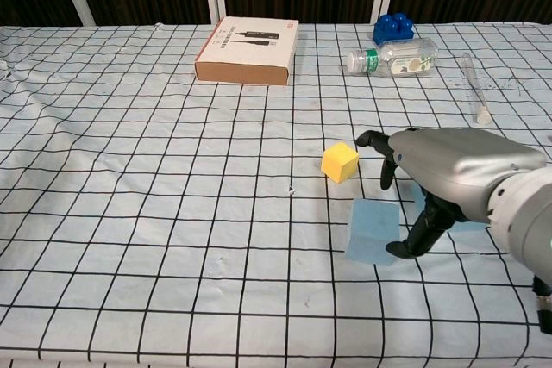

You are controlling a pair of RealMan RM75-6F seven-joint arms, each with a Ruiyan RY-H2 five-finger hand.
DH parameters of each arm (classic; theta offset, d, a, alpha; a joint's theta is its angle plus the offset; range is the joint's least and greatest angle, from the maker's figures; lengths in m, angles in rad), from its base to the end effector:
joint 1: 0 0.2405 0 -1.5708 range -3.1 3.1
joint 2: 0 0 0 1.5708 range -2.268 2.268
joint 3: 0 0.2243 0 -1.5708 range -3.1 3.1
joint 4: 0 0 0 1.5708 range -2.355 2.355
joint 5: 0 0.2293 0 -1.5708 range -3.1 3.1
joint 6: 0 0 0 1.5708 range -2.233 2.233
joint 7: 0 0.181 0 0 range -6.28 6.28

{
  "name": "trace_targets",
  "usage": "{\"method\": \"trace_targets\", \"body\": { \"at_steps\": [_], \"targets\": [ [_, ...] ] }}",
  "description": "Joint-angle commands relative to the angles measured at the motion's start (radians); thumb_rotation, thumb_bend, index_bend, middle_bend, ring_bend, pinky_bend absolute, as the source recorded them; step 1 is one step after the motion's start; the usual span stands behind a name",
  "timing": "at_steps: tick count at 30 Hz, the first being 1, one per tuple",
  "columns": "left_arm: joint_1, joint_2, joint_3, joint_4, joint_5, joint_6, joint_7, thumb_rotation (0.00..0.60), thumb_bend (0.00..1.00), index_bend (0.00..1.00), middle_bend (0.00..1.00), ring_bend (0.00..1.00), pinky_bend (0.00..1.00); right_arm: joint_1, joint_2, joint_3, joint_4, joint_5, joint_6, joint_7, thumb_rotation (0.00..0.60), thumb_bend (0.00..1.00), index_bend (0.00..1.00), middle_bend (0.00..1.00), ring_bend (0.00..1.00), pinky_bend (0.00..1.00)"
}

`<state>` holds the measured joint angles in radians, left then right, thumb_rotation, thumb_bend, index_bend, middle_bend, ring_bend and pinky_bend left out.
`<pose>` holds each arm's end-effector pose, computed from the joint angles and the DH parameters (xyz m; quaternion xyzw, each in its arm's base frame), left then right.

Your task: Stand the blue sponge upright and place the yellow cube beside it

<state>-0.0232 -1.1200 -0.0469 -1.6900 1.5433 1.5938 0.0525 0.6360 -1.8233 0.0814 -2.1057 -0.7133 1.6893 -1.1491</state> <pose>-0.2716 0.1975 0.1348 -0.5692 -0.3737 -0.4172 0.6020 -0.0539 -0.2106 -0.0485 0.7029 -0.4519 0.2416 0.4933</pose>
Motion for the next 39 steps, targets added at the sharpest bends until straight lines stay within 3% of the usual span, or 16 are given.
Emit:
{"method": "trace_targets", "body": {
  "at_steps": [1, 24, 39],
  "targets": [
    [0.002, 0.001, 0.000, -0.002, 0.001, 0.004, -0.002, 0.600, 0.11, 0.15, 0.06, 0.00, 0.00, -0.003, -0.009, 0.001, 0.015, 0.003, -0.006, 0.001, 0.600, 0.16, 0.02, 0.27, 0.00, 0.12],
    [0.000, -0.004, -0.005, 0.000, -0.008, 0.000, 0.008, 0.600, 0.11, 0.15, 0.06, 0.00, 0.00, -0.022, -0.050, -0.008, 0.111, -0.046, -0.043, 0.025, 0.600, 0.17, 0.02, 0.32, 0.01, 0.12],
    [0.000, -0.002, -0.009, 0.003, -0.014, 0.003, -0.001, 0.600, 0.11, 0.15, 0.06, 0.00, 0.00, -0.021, -0.083, 0.013, 0.161, -0.054, -0.066, 0.010, 0.600, 0.19, 0.03, 0.36, 0.01, 0.12]
  ]
}}
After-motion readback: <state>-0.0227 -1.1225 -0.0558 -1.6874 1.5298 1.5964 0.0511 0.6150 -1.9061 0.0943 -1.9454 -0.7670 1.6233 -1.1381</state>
